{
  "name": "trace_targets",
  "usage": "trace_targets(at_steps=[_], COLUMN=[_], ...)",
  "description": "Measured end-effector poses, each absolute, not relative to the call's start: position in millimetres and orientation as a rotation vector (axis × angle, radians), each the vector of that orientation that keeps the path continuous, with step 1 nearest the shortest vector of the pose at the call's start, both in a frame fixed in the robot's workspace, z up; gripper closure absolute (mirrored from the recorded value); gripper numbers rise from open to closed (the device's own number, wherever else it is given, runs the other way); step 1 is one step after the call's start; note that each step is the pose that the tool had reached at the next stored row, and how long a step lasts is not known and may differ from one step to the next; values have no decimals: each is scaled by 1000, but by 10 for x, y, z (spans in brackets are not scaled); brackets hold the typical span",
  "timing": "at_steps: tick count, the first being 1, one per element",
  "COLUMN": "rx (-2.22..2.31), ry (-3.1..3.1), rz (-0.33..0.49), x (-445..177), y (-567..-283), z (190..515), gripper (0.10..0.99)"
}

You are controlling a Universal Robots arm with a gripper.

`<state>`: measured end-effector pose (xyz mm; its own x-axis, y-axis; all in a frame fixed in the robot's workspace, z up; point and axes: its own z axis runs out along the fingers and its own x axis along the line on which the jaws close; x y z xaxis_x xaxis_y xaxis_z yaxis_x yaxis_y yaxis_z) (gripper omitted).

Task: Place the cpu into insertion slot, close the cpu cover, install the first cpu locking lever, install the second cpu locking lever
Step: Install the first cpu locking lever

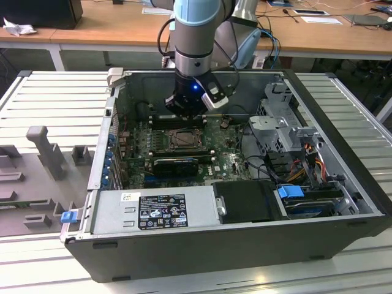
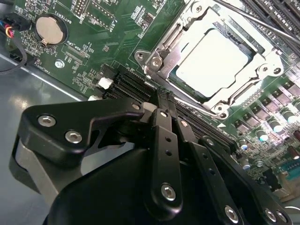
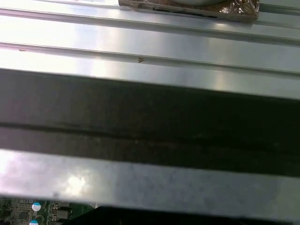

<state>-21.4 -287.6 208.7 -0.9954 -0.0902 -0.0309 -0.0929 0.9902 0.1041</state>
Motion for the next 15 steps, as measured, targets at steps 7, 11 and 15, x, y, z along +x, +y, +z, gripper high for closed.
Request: trace_targets(at_steps=[7,11,15], rx=[-143,-143,-143], ry=[3108,3108,3108], rz=[164,161,157], x=[-203,-202,-202], y=[-2876,-2876,-2876], z=[2045,2041,2043], gripper=[980,980,980])
